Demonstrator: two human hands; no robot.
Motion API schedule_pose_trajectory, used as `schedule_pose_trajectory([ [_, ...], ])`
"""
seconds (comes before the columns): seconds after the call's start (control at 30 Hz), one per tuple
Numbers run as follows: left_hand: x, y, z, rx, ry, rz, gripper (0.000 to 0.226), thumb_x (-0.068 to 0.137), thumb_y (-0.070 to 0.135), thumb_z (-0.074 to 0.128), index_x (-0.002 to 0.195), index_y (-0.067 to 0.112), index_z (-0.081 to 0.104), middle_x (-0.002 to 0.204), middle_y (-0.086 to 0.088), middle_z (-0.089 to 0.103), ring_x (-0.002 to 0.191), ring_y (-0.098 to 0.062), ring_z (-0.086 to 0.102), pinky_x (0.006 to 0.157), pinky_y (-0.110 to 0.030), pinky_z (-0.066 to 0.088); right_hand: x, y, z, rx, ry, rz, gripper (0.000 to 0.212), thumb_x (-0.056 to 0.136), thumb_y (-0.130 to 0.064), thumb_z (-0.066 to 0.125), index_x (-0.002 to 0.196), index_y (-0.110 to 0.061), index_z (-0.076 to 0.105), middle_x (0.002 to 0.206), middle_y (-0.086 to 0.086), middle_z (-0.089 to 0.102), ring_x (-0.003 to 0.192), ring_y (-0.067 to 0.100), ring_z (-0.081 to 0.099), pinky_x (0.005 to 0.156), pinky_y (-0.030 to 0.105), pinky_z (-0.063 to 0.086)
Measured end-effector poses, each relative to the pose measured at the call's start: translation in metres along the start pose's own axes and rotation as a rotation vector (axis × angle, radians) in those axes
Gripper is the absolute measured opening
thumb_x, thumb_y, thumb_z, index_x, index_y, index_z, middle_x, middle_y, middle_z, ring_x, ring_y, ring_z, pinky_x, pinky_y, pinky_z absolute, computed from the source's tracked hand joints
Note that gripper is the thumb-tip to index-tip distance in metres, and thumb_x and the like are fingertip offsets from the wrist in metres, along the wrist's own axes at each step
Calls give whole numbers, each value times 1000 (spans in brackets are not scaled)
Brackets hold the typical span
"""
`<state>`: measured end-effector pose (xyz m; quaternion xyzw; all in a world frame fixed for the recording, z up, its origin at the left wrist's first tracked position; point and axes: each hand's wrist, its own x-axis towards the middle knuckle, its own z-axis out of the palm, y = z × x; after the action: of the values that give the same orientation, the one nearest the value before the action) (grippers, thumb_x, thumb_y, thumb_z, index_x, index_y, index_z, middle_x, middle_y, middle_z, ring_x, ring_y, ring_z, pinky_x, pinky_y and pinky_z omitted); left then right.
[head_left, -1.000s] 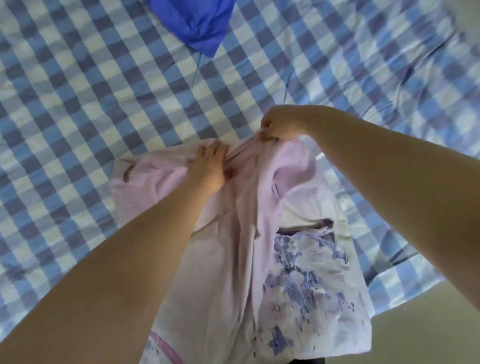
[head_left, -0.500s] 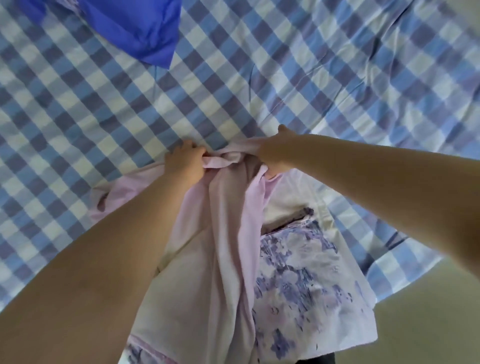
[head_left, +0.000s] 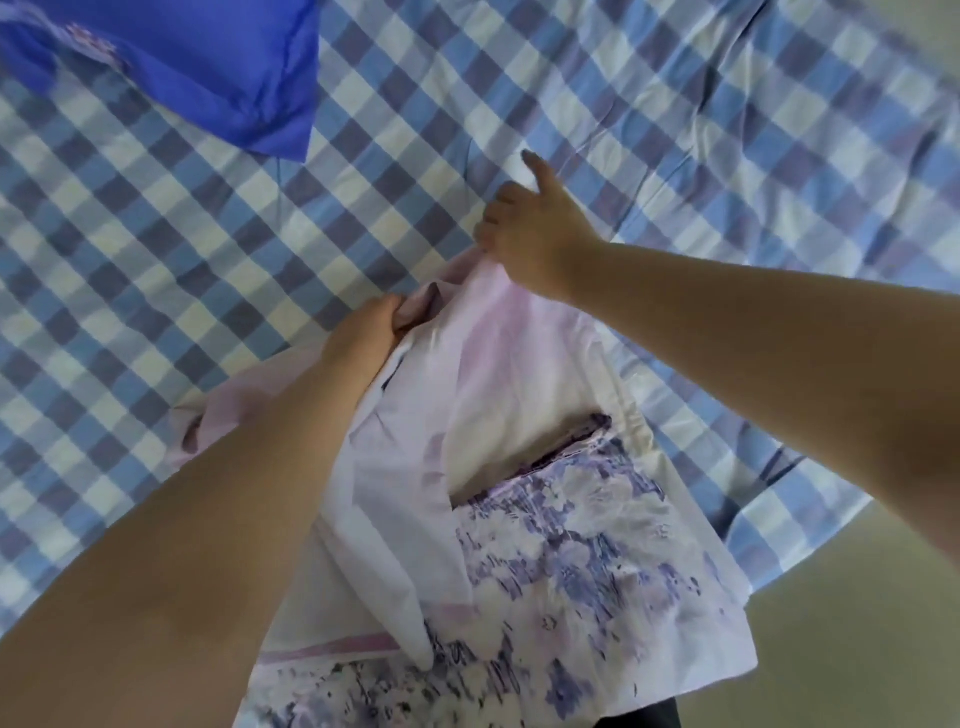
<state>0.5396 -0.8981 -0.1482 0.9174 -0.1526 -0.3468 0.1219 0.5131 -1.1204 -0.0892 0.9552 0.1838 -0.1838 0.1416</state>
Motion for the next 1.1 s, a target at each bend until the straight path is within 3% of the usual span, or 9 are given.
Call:
schedule_pose_trajectory([
  [0.07,6,-1,0,-119,24,33,29,95,43,45,95,19,63,93,-4,65,87,-27,59,81,-37,47,7,-24,-2,297,188,-155,38,75,-1,43,102,-16,66,89,6,68,82,28,64,87,46,49],
  [0.17,12,-9,-3,-173,57,70,17,93,22,50,97,14,65,93,-5,65,89,-26,60,77,-34,44,12,-59,-12,603,-82,-152,57,94,-3,38,142,-34,34,130,5,53,92,23,56,72,27,36],
  [0.33,10,-15,-9,-66,-126,-68,37,89,52,44,94,20,62,92,-3,64,83,-22,59,73,-35,45,16,-66,-1,427,-324,-107,48,98,-21,43,144,-27,32,149,2,28,125,29,46,79,36,39],
  [0.47,7,-20,-9,-69,-109,-58,25,94,33,48,100,15,64,98,-8,65,90,-27,60,76,-35,44,9,-55,2,197,-174,-355,39,95,-22,50,132,-12,52,135,6,49,127,29,42,100,42,39],
  [0.63,12,-23,-9,-48,-47,1,17,94,24,47,101,13,58,104,-14,63,96,-31,58,77,-37,42,-11,-60,-5,300,319,-854,29,88,-31,49,78,-10,66,78,9,65,82,28,61,86,40,42],
  [0.7,14,-22,-10,-69,-25,-5,12,91,20,44,92,18,56,98,-11,63,89,-28,57,73,-38,42,-18,-53,-18,384,230,-755,31,93,-30,42,92,-12,67,82,13,65,74,24,60,88,41,46],
  [0.8,13,-14,-13,-15,-26,-23,11,91,27,47,86,23,55,90,-4,62,82,-24,55,71,-37,42,3,-18,-15,352,-82,-412,38,99,-27,36,136,-29,43,131,1,50,95,22,51,97,42,42],
  [1.03,14,-13,-25,55,278,35,10,87,26,57,89,18,51,93,-4,56,90,-30,55,78,-41,45,23,-4,4,484,-275,-102,34,94,-51,44,122,-33,53,100,-7,55,100,20,49,102,42,28],
  [1.1,8,5,-26,-113,180,92,25,91,43,52,95,18,55,91,2,56,86,-22,55,74,-35,42,26,1,8,603,-201,-30,36,92,-48,48,116,-22,58,105,-2,54,110,25,50,100,43,31],
])
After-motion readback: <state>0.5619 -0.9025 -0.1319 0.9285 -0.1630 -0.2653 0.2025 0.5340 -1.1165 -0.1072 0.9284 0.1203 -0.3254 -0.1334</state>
